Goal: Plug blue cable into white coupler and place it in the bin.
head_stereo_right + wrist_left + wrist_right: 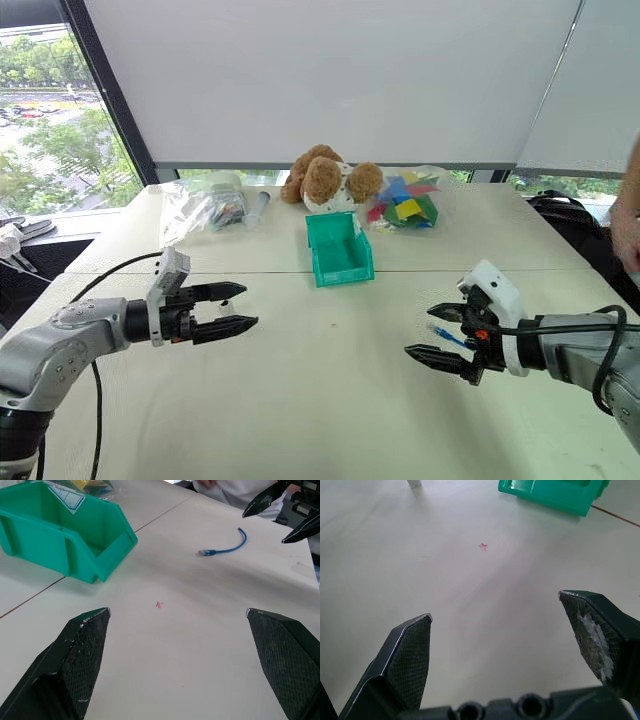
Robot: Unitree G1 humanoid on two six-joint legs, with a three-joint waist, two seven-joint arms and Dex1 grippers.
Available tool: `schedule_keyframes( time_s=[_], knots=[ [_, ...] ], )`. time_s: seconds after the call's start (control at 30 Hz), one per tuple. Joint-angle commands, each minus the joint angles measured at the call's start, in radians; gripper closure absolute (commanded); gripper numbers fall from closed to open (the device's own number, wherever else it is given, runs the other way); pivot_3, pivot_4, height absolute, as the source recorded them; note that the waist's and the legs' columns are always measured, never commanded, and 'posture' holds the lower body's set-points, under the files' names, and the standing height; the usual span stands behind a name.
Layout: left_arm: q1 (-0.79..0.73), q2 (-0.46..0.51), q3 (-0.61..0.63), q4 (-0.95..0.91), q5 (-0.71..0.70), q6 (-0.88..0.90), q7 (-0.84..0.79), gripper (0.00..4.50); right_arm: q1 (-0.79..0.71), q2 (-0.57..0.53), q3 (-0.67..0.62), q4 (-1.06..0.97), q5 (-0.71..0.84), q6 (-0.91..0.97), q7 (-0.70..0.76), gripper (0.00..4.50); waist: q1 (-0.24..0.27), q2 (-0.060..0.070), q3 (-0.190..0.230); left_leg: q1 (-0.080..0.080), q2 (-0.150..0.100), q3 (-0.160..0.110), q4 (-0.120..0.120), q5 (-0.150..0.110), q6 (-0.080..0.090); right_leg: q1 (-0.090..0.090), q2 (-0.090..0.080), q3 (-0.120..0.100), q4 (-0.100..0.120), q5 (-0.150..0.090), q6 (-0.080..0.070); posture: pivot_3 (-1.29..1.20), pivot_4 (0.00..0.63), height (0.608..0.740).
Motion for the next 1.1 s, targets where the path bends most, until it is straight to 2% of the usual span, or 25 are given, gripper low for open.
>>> schedule_keyframes(
  time_s=[0.03, 0.23, 0.6, 1.1],
  knots=[
    [0.008, 0.013, 0.034, -0.033, 0.009, -0.023, 0.005, 0.00, -0.008, -0.009, 0.004, 0.008, -0.022, -0.030, 0.003, 0.06, 0.000, 0.000, 0.000, 0.000, 0.000, 0.000, 0.000, 0.000, 0.000, 0.000, 0.000, 0.000, 0.000, 0.000, 0.000, 0.00, 0.150, 0.740],
    [-0.007, -0.006, 0.061, -0.043, -0.034, 0.010, 0.032, 0.00, 0.015, 0.002, -0.002, 0.017, -0.046, -0.037, -0.009, 0.06, 0.000, 0.000, 0.000, 0.000, 0.000, 0.000, 0.000, 0.000, 0.000, 0.000, 0.000, 0.000, 0.000, 0.000, 0.000, 0.00, 0.150, 0.740],
    [-0.020, -0.040, 0.022, -0.038, -0.017, -0.007, 0.039, 0.00, 0.011, 0.018, 0.028, 0.087, -0.105, -0.077, -0.031, 0.06, 0.000, 0.000, 0.000, 0.000, 0.000, 0.000, 0.000, 0.000, 0.000, 0.000, 0.000, 0.000, 0.000, 0.000, 0.000, 0.00, 0.150, 0.740],
    [-0.030, -0.046, 0.002, -0.048, 0.003, -0.008, 0.033, 0.00, -0.091, 0.067, 0.254, 0.694, -0.377, -0.446, 0.142, 0.06, -0.001, 0.000, 0.000, 0.000, -0.001, 0.001, 0.001, 0.000, 0.000, 0.001, 0.000, 0.000, 0.000, 0.000, 0.001, 0.00, 0.150, 0.740]
  ],
)
